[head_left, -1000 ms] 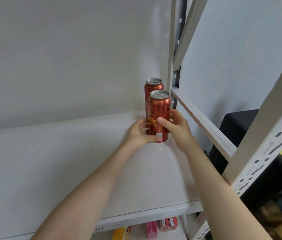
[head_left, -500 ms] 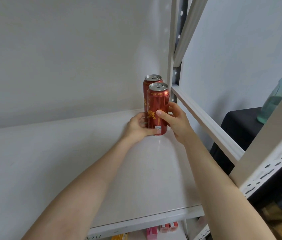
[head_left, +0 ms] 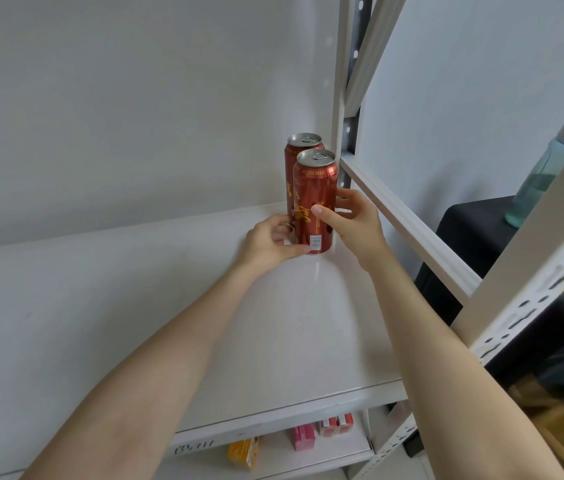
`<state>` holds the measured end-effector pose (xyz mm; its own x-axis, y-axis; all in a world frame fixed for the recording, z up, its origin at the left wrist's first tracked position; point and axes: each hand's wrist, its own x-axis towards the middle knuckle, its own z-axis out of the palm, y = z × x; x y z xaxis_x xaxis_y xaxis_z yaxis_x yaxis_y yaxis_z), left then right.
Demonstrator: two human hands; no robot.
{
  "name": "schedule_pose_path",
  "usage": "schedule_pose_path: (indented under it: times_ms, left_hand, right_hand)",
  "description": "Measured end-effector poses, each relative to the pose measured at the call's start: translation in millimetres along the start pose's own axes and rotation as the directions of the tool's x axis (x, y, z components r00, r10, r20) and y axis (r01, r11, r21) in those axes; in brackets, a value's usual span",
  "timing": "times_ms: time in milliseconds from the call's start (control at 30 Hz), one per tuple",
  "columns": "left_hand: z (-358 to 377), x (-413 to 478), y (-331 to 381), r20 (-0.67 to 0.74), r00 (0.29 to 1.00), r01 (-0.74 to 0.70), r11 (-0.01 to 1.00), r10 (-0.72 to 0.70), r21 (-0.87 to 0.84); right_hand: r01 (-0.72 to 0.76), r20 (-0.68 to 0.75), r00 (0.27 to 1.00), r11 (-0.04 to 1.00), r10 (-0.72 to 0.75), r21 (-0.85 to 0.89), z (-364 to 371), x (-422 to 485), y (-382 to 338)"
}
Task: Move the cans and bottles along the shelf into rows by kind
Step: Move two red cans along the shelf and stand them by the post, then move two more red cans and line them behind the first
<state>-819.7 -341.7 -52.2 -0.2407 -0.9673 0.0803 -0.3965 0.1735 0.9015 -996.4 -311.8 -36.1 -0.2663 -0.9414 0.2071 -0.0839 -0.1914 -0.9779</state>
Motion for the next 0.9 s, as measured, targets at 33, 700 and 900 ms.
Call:
schedule_pose_path:
  times_ms: [33,700,900]
  left_hand:
    - [-3,-3,-1,-0.013,1.000,0.002,0.999,-0.002,0.046]
    - [-60,-184,38,-0.016,0.959,-0.132,0.496,0.284,0.858]
    - [-77,-260,56,-0.035,0.956,-0.099,0.433,0.291,0.896]
  right_hand:
    - [0.004,-0.040,0.999,0.998,-0.007,-0.059,1,-3,-1]
    - [0.147,0.122,0.982,0.175,-0.146,-0.974,-12,-171,-66]
    - [0.171,0.155,0.979,0.125,-0.132,-0.977,-6,-236,-99]
